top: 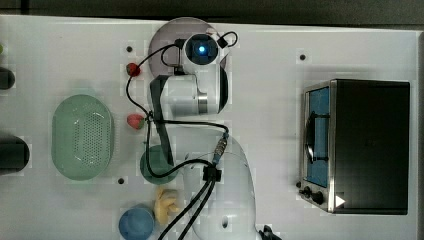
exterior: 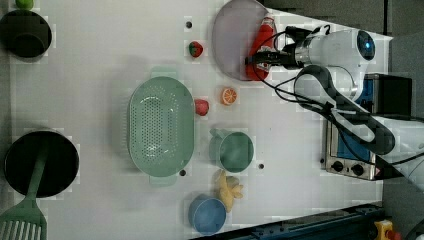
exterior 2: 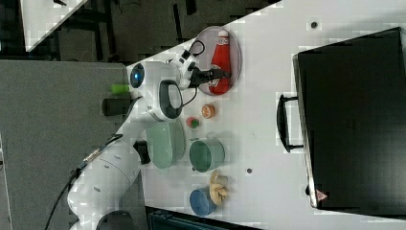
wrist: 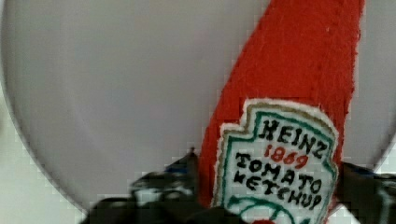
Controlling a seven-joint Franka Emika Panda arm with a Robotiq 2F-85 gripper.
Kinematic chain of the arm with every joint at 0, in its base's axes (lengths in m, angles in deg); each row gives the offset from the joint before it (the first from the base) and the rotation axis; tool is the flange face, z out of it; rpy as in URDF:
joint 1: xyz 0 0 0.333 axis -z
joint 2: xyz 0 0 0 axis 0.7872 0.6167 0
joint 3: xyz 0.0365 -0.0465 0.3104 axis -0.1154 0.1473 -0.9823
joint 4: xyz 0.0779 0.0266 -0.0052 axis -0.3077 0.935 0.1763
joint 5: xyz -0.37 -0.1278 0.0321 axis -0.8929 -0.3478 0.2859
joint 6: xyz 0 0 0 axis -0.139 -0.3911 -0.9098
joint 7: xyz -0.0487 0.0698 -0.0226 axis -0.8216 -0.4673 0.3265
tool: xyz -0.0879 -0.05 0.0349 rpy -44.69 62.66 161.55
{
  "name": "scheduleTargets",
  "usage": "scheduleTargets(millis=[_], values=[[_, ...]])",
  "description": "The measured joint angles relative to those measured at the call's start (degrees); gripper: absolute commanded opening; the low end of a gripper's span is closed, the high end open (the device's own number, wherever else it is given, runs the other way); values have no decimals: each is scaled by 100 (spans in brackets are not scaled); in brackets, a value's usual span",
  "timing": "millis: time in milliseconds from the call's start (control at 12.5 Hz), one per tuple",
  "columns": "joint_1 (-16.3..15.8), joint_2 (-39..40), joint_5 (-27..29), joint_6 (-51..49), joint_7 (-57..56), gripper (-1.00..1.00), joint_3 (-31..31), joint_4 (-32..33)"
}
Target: Pick ketchup from plate and place it on table.
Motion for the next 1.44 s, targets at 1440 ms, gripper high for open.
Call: scheduleTargets(millis=[1440], values=[[480,-2175,613,-3089,313,26,17,-464]])
